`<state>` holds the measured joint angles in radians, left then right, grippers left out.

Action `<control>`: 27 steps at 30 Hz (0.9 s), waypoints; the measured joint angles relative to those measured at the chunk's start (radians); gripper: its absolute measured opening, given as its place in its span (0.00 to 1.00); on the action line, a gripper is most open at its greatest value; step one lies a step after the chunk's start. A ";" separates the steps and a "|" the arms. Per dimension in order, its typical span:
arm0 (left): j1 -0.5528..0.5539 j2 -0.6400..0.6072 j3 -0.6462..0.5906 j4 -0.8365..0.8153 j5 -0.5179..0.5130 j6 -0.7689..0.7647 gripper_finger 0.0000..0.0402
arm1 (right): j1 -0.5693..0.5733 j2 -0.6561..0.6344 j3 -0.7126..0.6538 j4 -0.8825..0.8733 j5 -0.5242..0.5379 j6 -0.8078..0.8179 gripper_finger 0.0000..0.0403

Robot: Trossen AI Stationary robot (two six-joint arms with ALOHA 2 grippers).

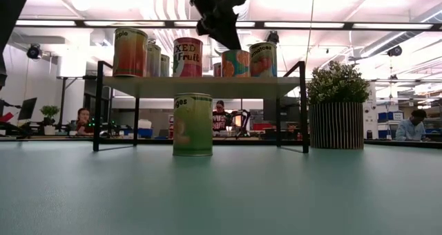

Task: Pick and place cans onto a shelf
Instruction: Adjust the canned goods on the shelf

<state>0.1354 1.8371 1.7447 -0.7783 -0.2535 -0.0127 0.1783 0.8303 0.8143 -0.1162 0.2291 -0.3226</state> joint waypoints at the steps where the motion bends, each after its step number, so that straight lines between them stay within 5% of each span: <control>1: 0.000 0.002 0.000 0.000 -0.001 0.000 0.00 | 0.000 0.000 0.000 0.000 0.000 0.001 0.02; 27: -0.001 0.010 0.001 -0.087 -0.003 -0.034 0.00 | 0.000 0.000 0.000 0.000 0.000 0.000 0.02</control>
<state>0.1341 1.8473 1.7458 -0.8650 -0.2562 -0.0471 0.1784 0.8303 0.8143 -0.1158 0.2291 -0.3222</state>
